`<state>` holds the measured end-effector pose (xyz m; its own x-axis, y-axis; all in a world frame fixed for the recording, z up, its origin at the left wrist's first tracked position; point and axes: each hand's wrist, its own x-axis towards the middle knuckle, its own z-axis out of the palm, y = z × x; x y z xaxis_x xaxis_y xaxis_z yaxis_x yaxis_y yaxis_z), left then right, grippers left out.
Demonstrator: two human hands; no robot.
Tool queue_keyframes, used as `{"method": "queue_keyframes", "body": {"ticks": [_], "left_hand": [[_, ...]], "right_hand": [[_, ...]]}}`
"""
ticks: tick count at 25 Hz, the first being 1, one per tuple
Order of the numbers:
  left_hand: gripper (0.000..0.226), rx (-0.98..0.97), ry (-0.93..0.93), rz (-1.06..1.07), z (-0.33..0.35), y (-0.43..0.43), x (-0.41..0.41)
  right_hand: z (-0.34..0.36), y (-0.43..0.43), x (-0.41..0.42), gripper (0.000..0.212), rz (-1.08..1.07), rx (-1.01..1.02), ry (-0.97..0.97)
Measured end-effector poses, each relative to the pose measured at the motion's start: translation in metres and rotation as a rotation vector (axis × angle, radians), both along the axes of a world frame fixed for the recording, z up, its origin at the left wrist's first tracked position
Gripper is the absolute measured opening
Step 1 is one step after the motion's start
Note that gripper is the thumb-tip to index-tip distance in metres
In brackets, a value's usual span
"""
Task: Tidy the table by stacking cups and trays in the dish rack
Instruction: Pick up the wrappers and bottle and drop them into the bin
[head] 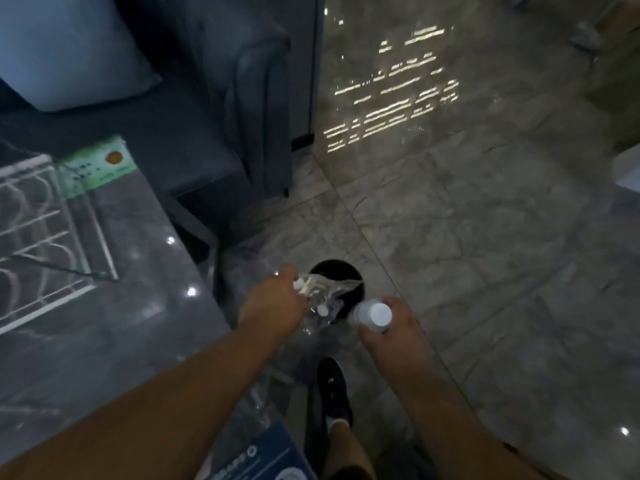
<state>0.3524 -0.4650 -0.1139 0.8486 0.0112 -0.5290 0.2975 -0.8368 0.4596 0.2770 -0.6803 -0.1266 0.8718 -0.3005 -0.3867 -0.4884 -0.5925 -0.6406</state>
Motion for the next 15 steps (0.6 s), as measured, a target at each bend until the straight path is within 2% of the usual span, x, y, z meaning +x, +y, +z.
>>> {"method": "queue_keyframes", "body": {"ticks": [5,11,15], "left_hand": [[0.055,0.080,0.183,0.099,-0.118,-0.066,0.052],[0.048,0.136,0.398,0.232,-0.251,-0.100,0.098],[0.064,0.038,0.507,0.422,-0.318,-0.123,0.113]], "right_hand": [[-0.109,-0.027,0.041,0.058,-0.011,0.016,0.081],[-0.239,-0.062,0.079,0.058,-0.018,-0.021,0.066],[-0.306,-0.072,0.097,0.061,-0.038,0.008,0.131]]}}
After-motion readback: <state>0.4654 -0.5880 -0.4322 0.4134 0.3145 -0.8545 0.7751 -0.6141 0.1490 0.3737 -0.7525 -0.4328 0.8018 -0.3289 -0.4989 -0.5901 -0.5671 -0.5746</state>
